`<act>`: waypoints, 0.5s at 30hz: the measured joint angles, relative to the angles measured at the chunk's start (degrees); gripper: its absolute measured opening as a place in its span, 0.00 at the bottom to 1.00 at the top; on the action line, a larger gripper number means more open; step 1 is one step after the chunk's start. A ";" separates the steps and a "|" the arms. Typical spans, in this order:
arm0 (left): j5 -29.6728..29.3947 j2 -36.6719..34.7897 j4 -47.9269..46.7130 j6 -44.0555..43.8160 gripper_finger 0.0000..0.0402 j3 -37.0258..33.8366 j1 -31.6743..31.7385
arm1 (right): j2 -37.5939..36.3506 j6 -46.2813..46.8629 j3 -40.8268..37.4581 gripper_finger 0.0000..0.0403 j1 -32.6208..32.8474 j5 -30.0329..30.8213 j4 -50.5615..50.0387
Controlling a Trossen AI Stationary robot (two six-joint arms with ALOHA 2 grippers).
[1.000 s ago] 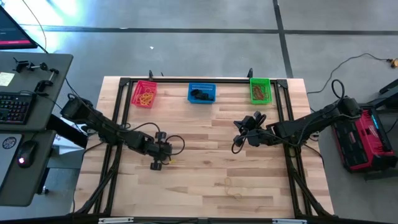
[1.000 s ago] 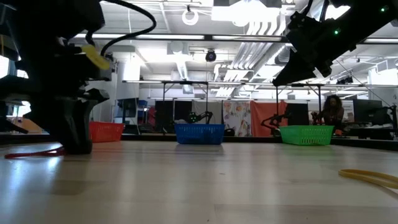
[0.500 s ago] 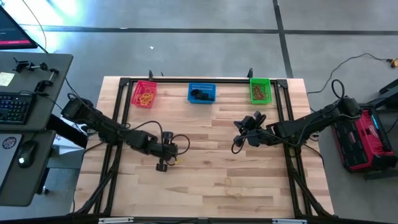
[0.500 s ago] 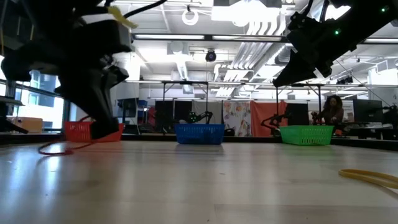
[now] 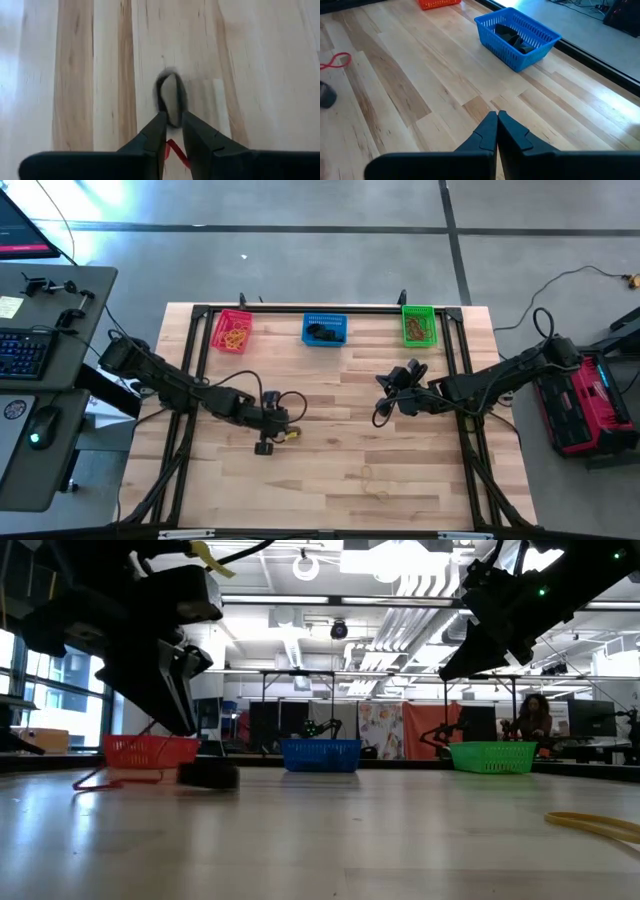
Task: Sort rubber bands into baskets
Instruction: Put the black rubber band into the blue bin
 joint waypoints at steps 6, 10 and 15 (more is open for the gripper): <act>1.66 0.00 1.39 -0.01 0.12 0.00 0.62 | -0.01 -0.01 0.00 0.00 0.00 0.02 0.01; 2.78 0.00 2.84 1.03 0.15 0.00 0.62 | 0.00 -0.01 0.00 0.00 0.01 -0.11 0.00; 3.02 0.00 4.30 1.12 0.26 -0.02 0.62 | 0.00 -0.01 0.00 0.00 0.01 -0.69 0.00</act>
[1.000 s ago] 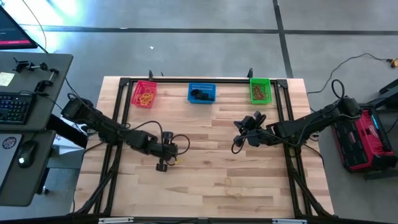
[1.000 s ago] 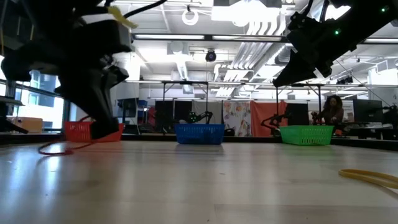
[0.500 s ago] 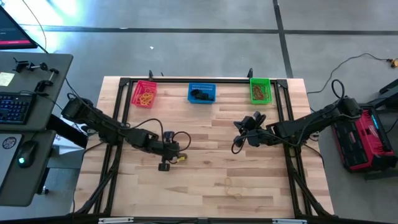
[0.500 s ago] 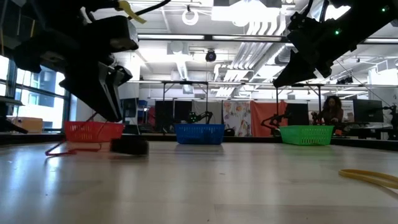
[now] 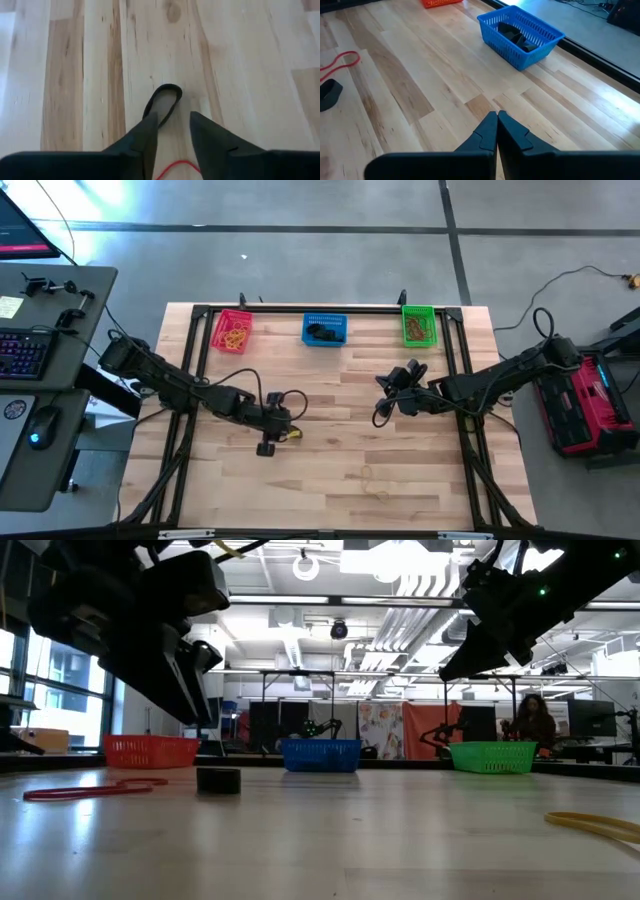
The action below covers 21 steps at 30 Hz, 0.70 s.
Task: Sort rubber bands into baskets
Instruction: Put the black rubber band into the blue bin
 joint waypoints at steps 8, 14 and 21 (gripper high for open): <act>1.31 2.32 4.49 12.95 0.32 -0.02 0.02 | 0.00 0.00 0.00 0.00 -0.01 -0.34 0.02; 1.61 5.60 5.70 14.84 0.31 -0.07 1.96 | 0.00 -0.02 0.00 0.00 0.01 -1.26 0.02; 3.36 9.11 5.35 12.91 0.39 -0.07 4.41 | -0.02 -0.02 0.00 0.00 0.00 -1.60 -0.20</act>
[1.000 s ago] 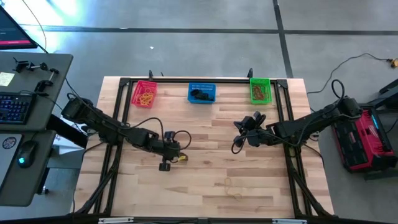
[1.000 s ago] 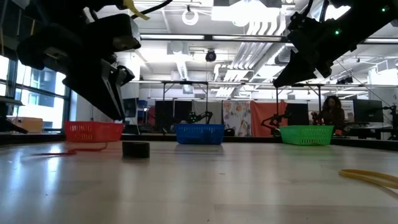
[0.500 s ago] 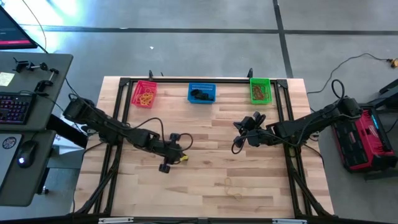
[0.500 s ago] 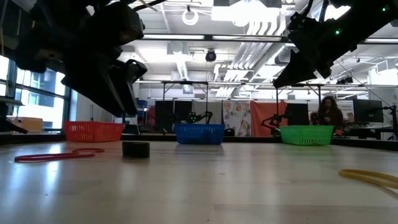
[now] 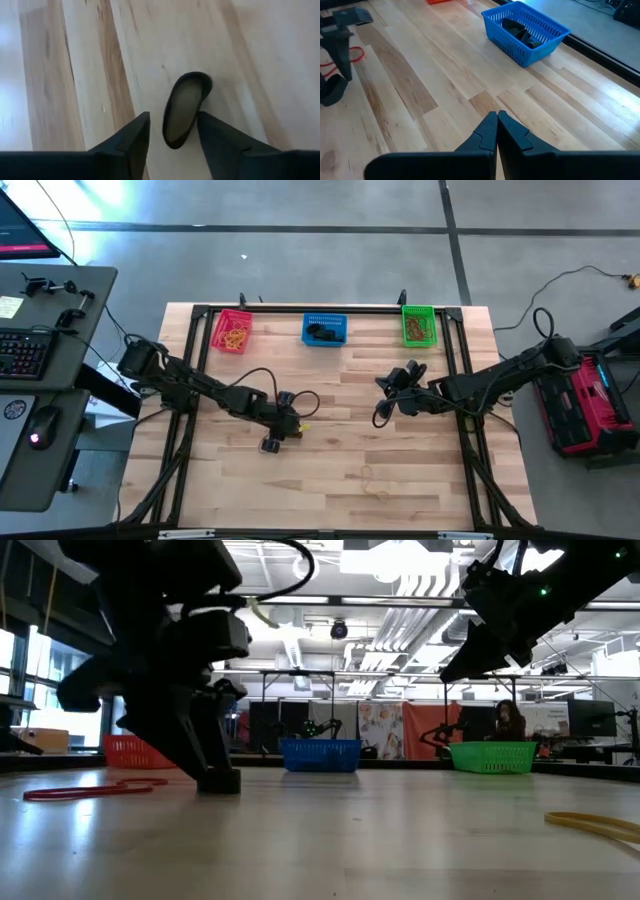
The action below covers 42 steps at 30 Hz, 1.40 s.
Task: Sort rubber bands into baskets
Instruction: Put the black rubber band into the blue bin
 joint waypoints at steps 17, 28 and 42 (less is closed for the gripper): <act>0.98 1.52 0.41 4.63 0.17 0.00 0.42 | 0.02 0.00 0.00 0.00 0.01 0.02 -0.21; -2.69 0.23 -0.91 5.75 0.01 1.33 3.37 | 0.02 0.00 0.00 0.00 -0.01 0.02 -0.46; -0.98 -5.88 -1.63 14.93 0.00 10.32 25.66 | 0.02 -1.03 0.00 0.00 -0.01 0.04 0.40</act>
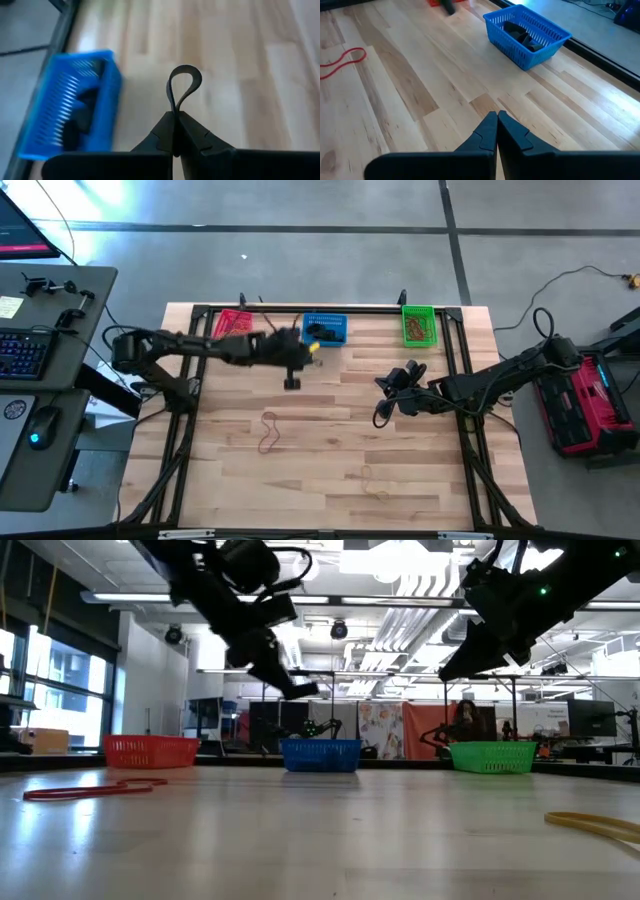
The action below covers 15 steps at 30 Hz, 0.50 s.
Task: Sort rubber bands into baskets
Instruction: Put the black rubber band into the blue bin
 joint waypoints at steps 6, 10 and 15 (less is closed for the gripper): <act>4.51 4.33 -4.44 5.43 0.00 8.57 9.91 | 0.01 -0.67 0.00 0.00 0.02 0.02 0.87; 9.00 9.18 -9.07 7.88 0.00 14.80 14.46 | 0.01 -1.05 0.00 0.00 0.02 0.00 0.91; 10.02 15.36 -12.46 11.06 0.00 20.41 17.40 | -0.01 -1.18 0.00 0.00 0.00 0.02 0.94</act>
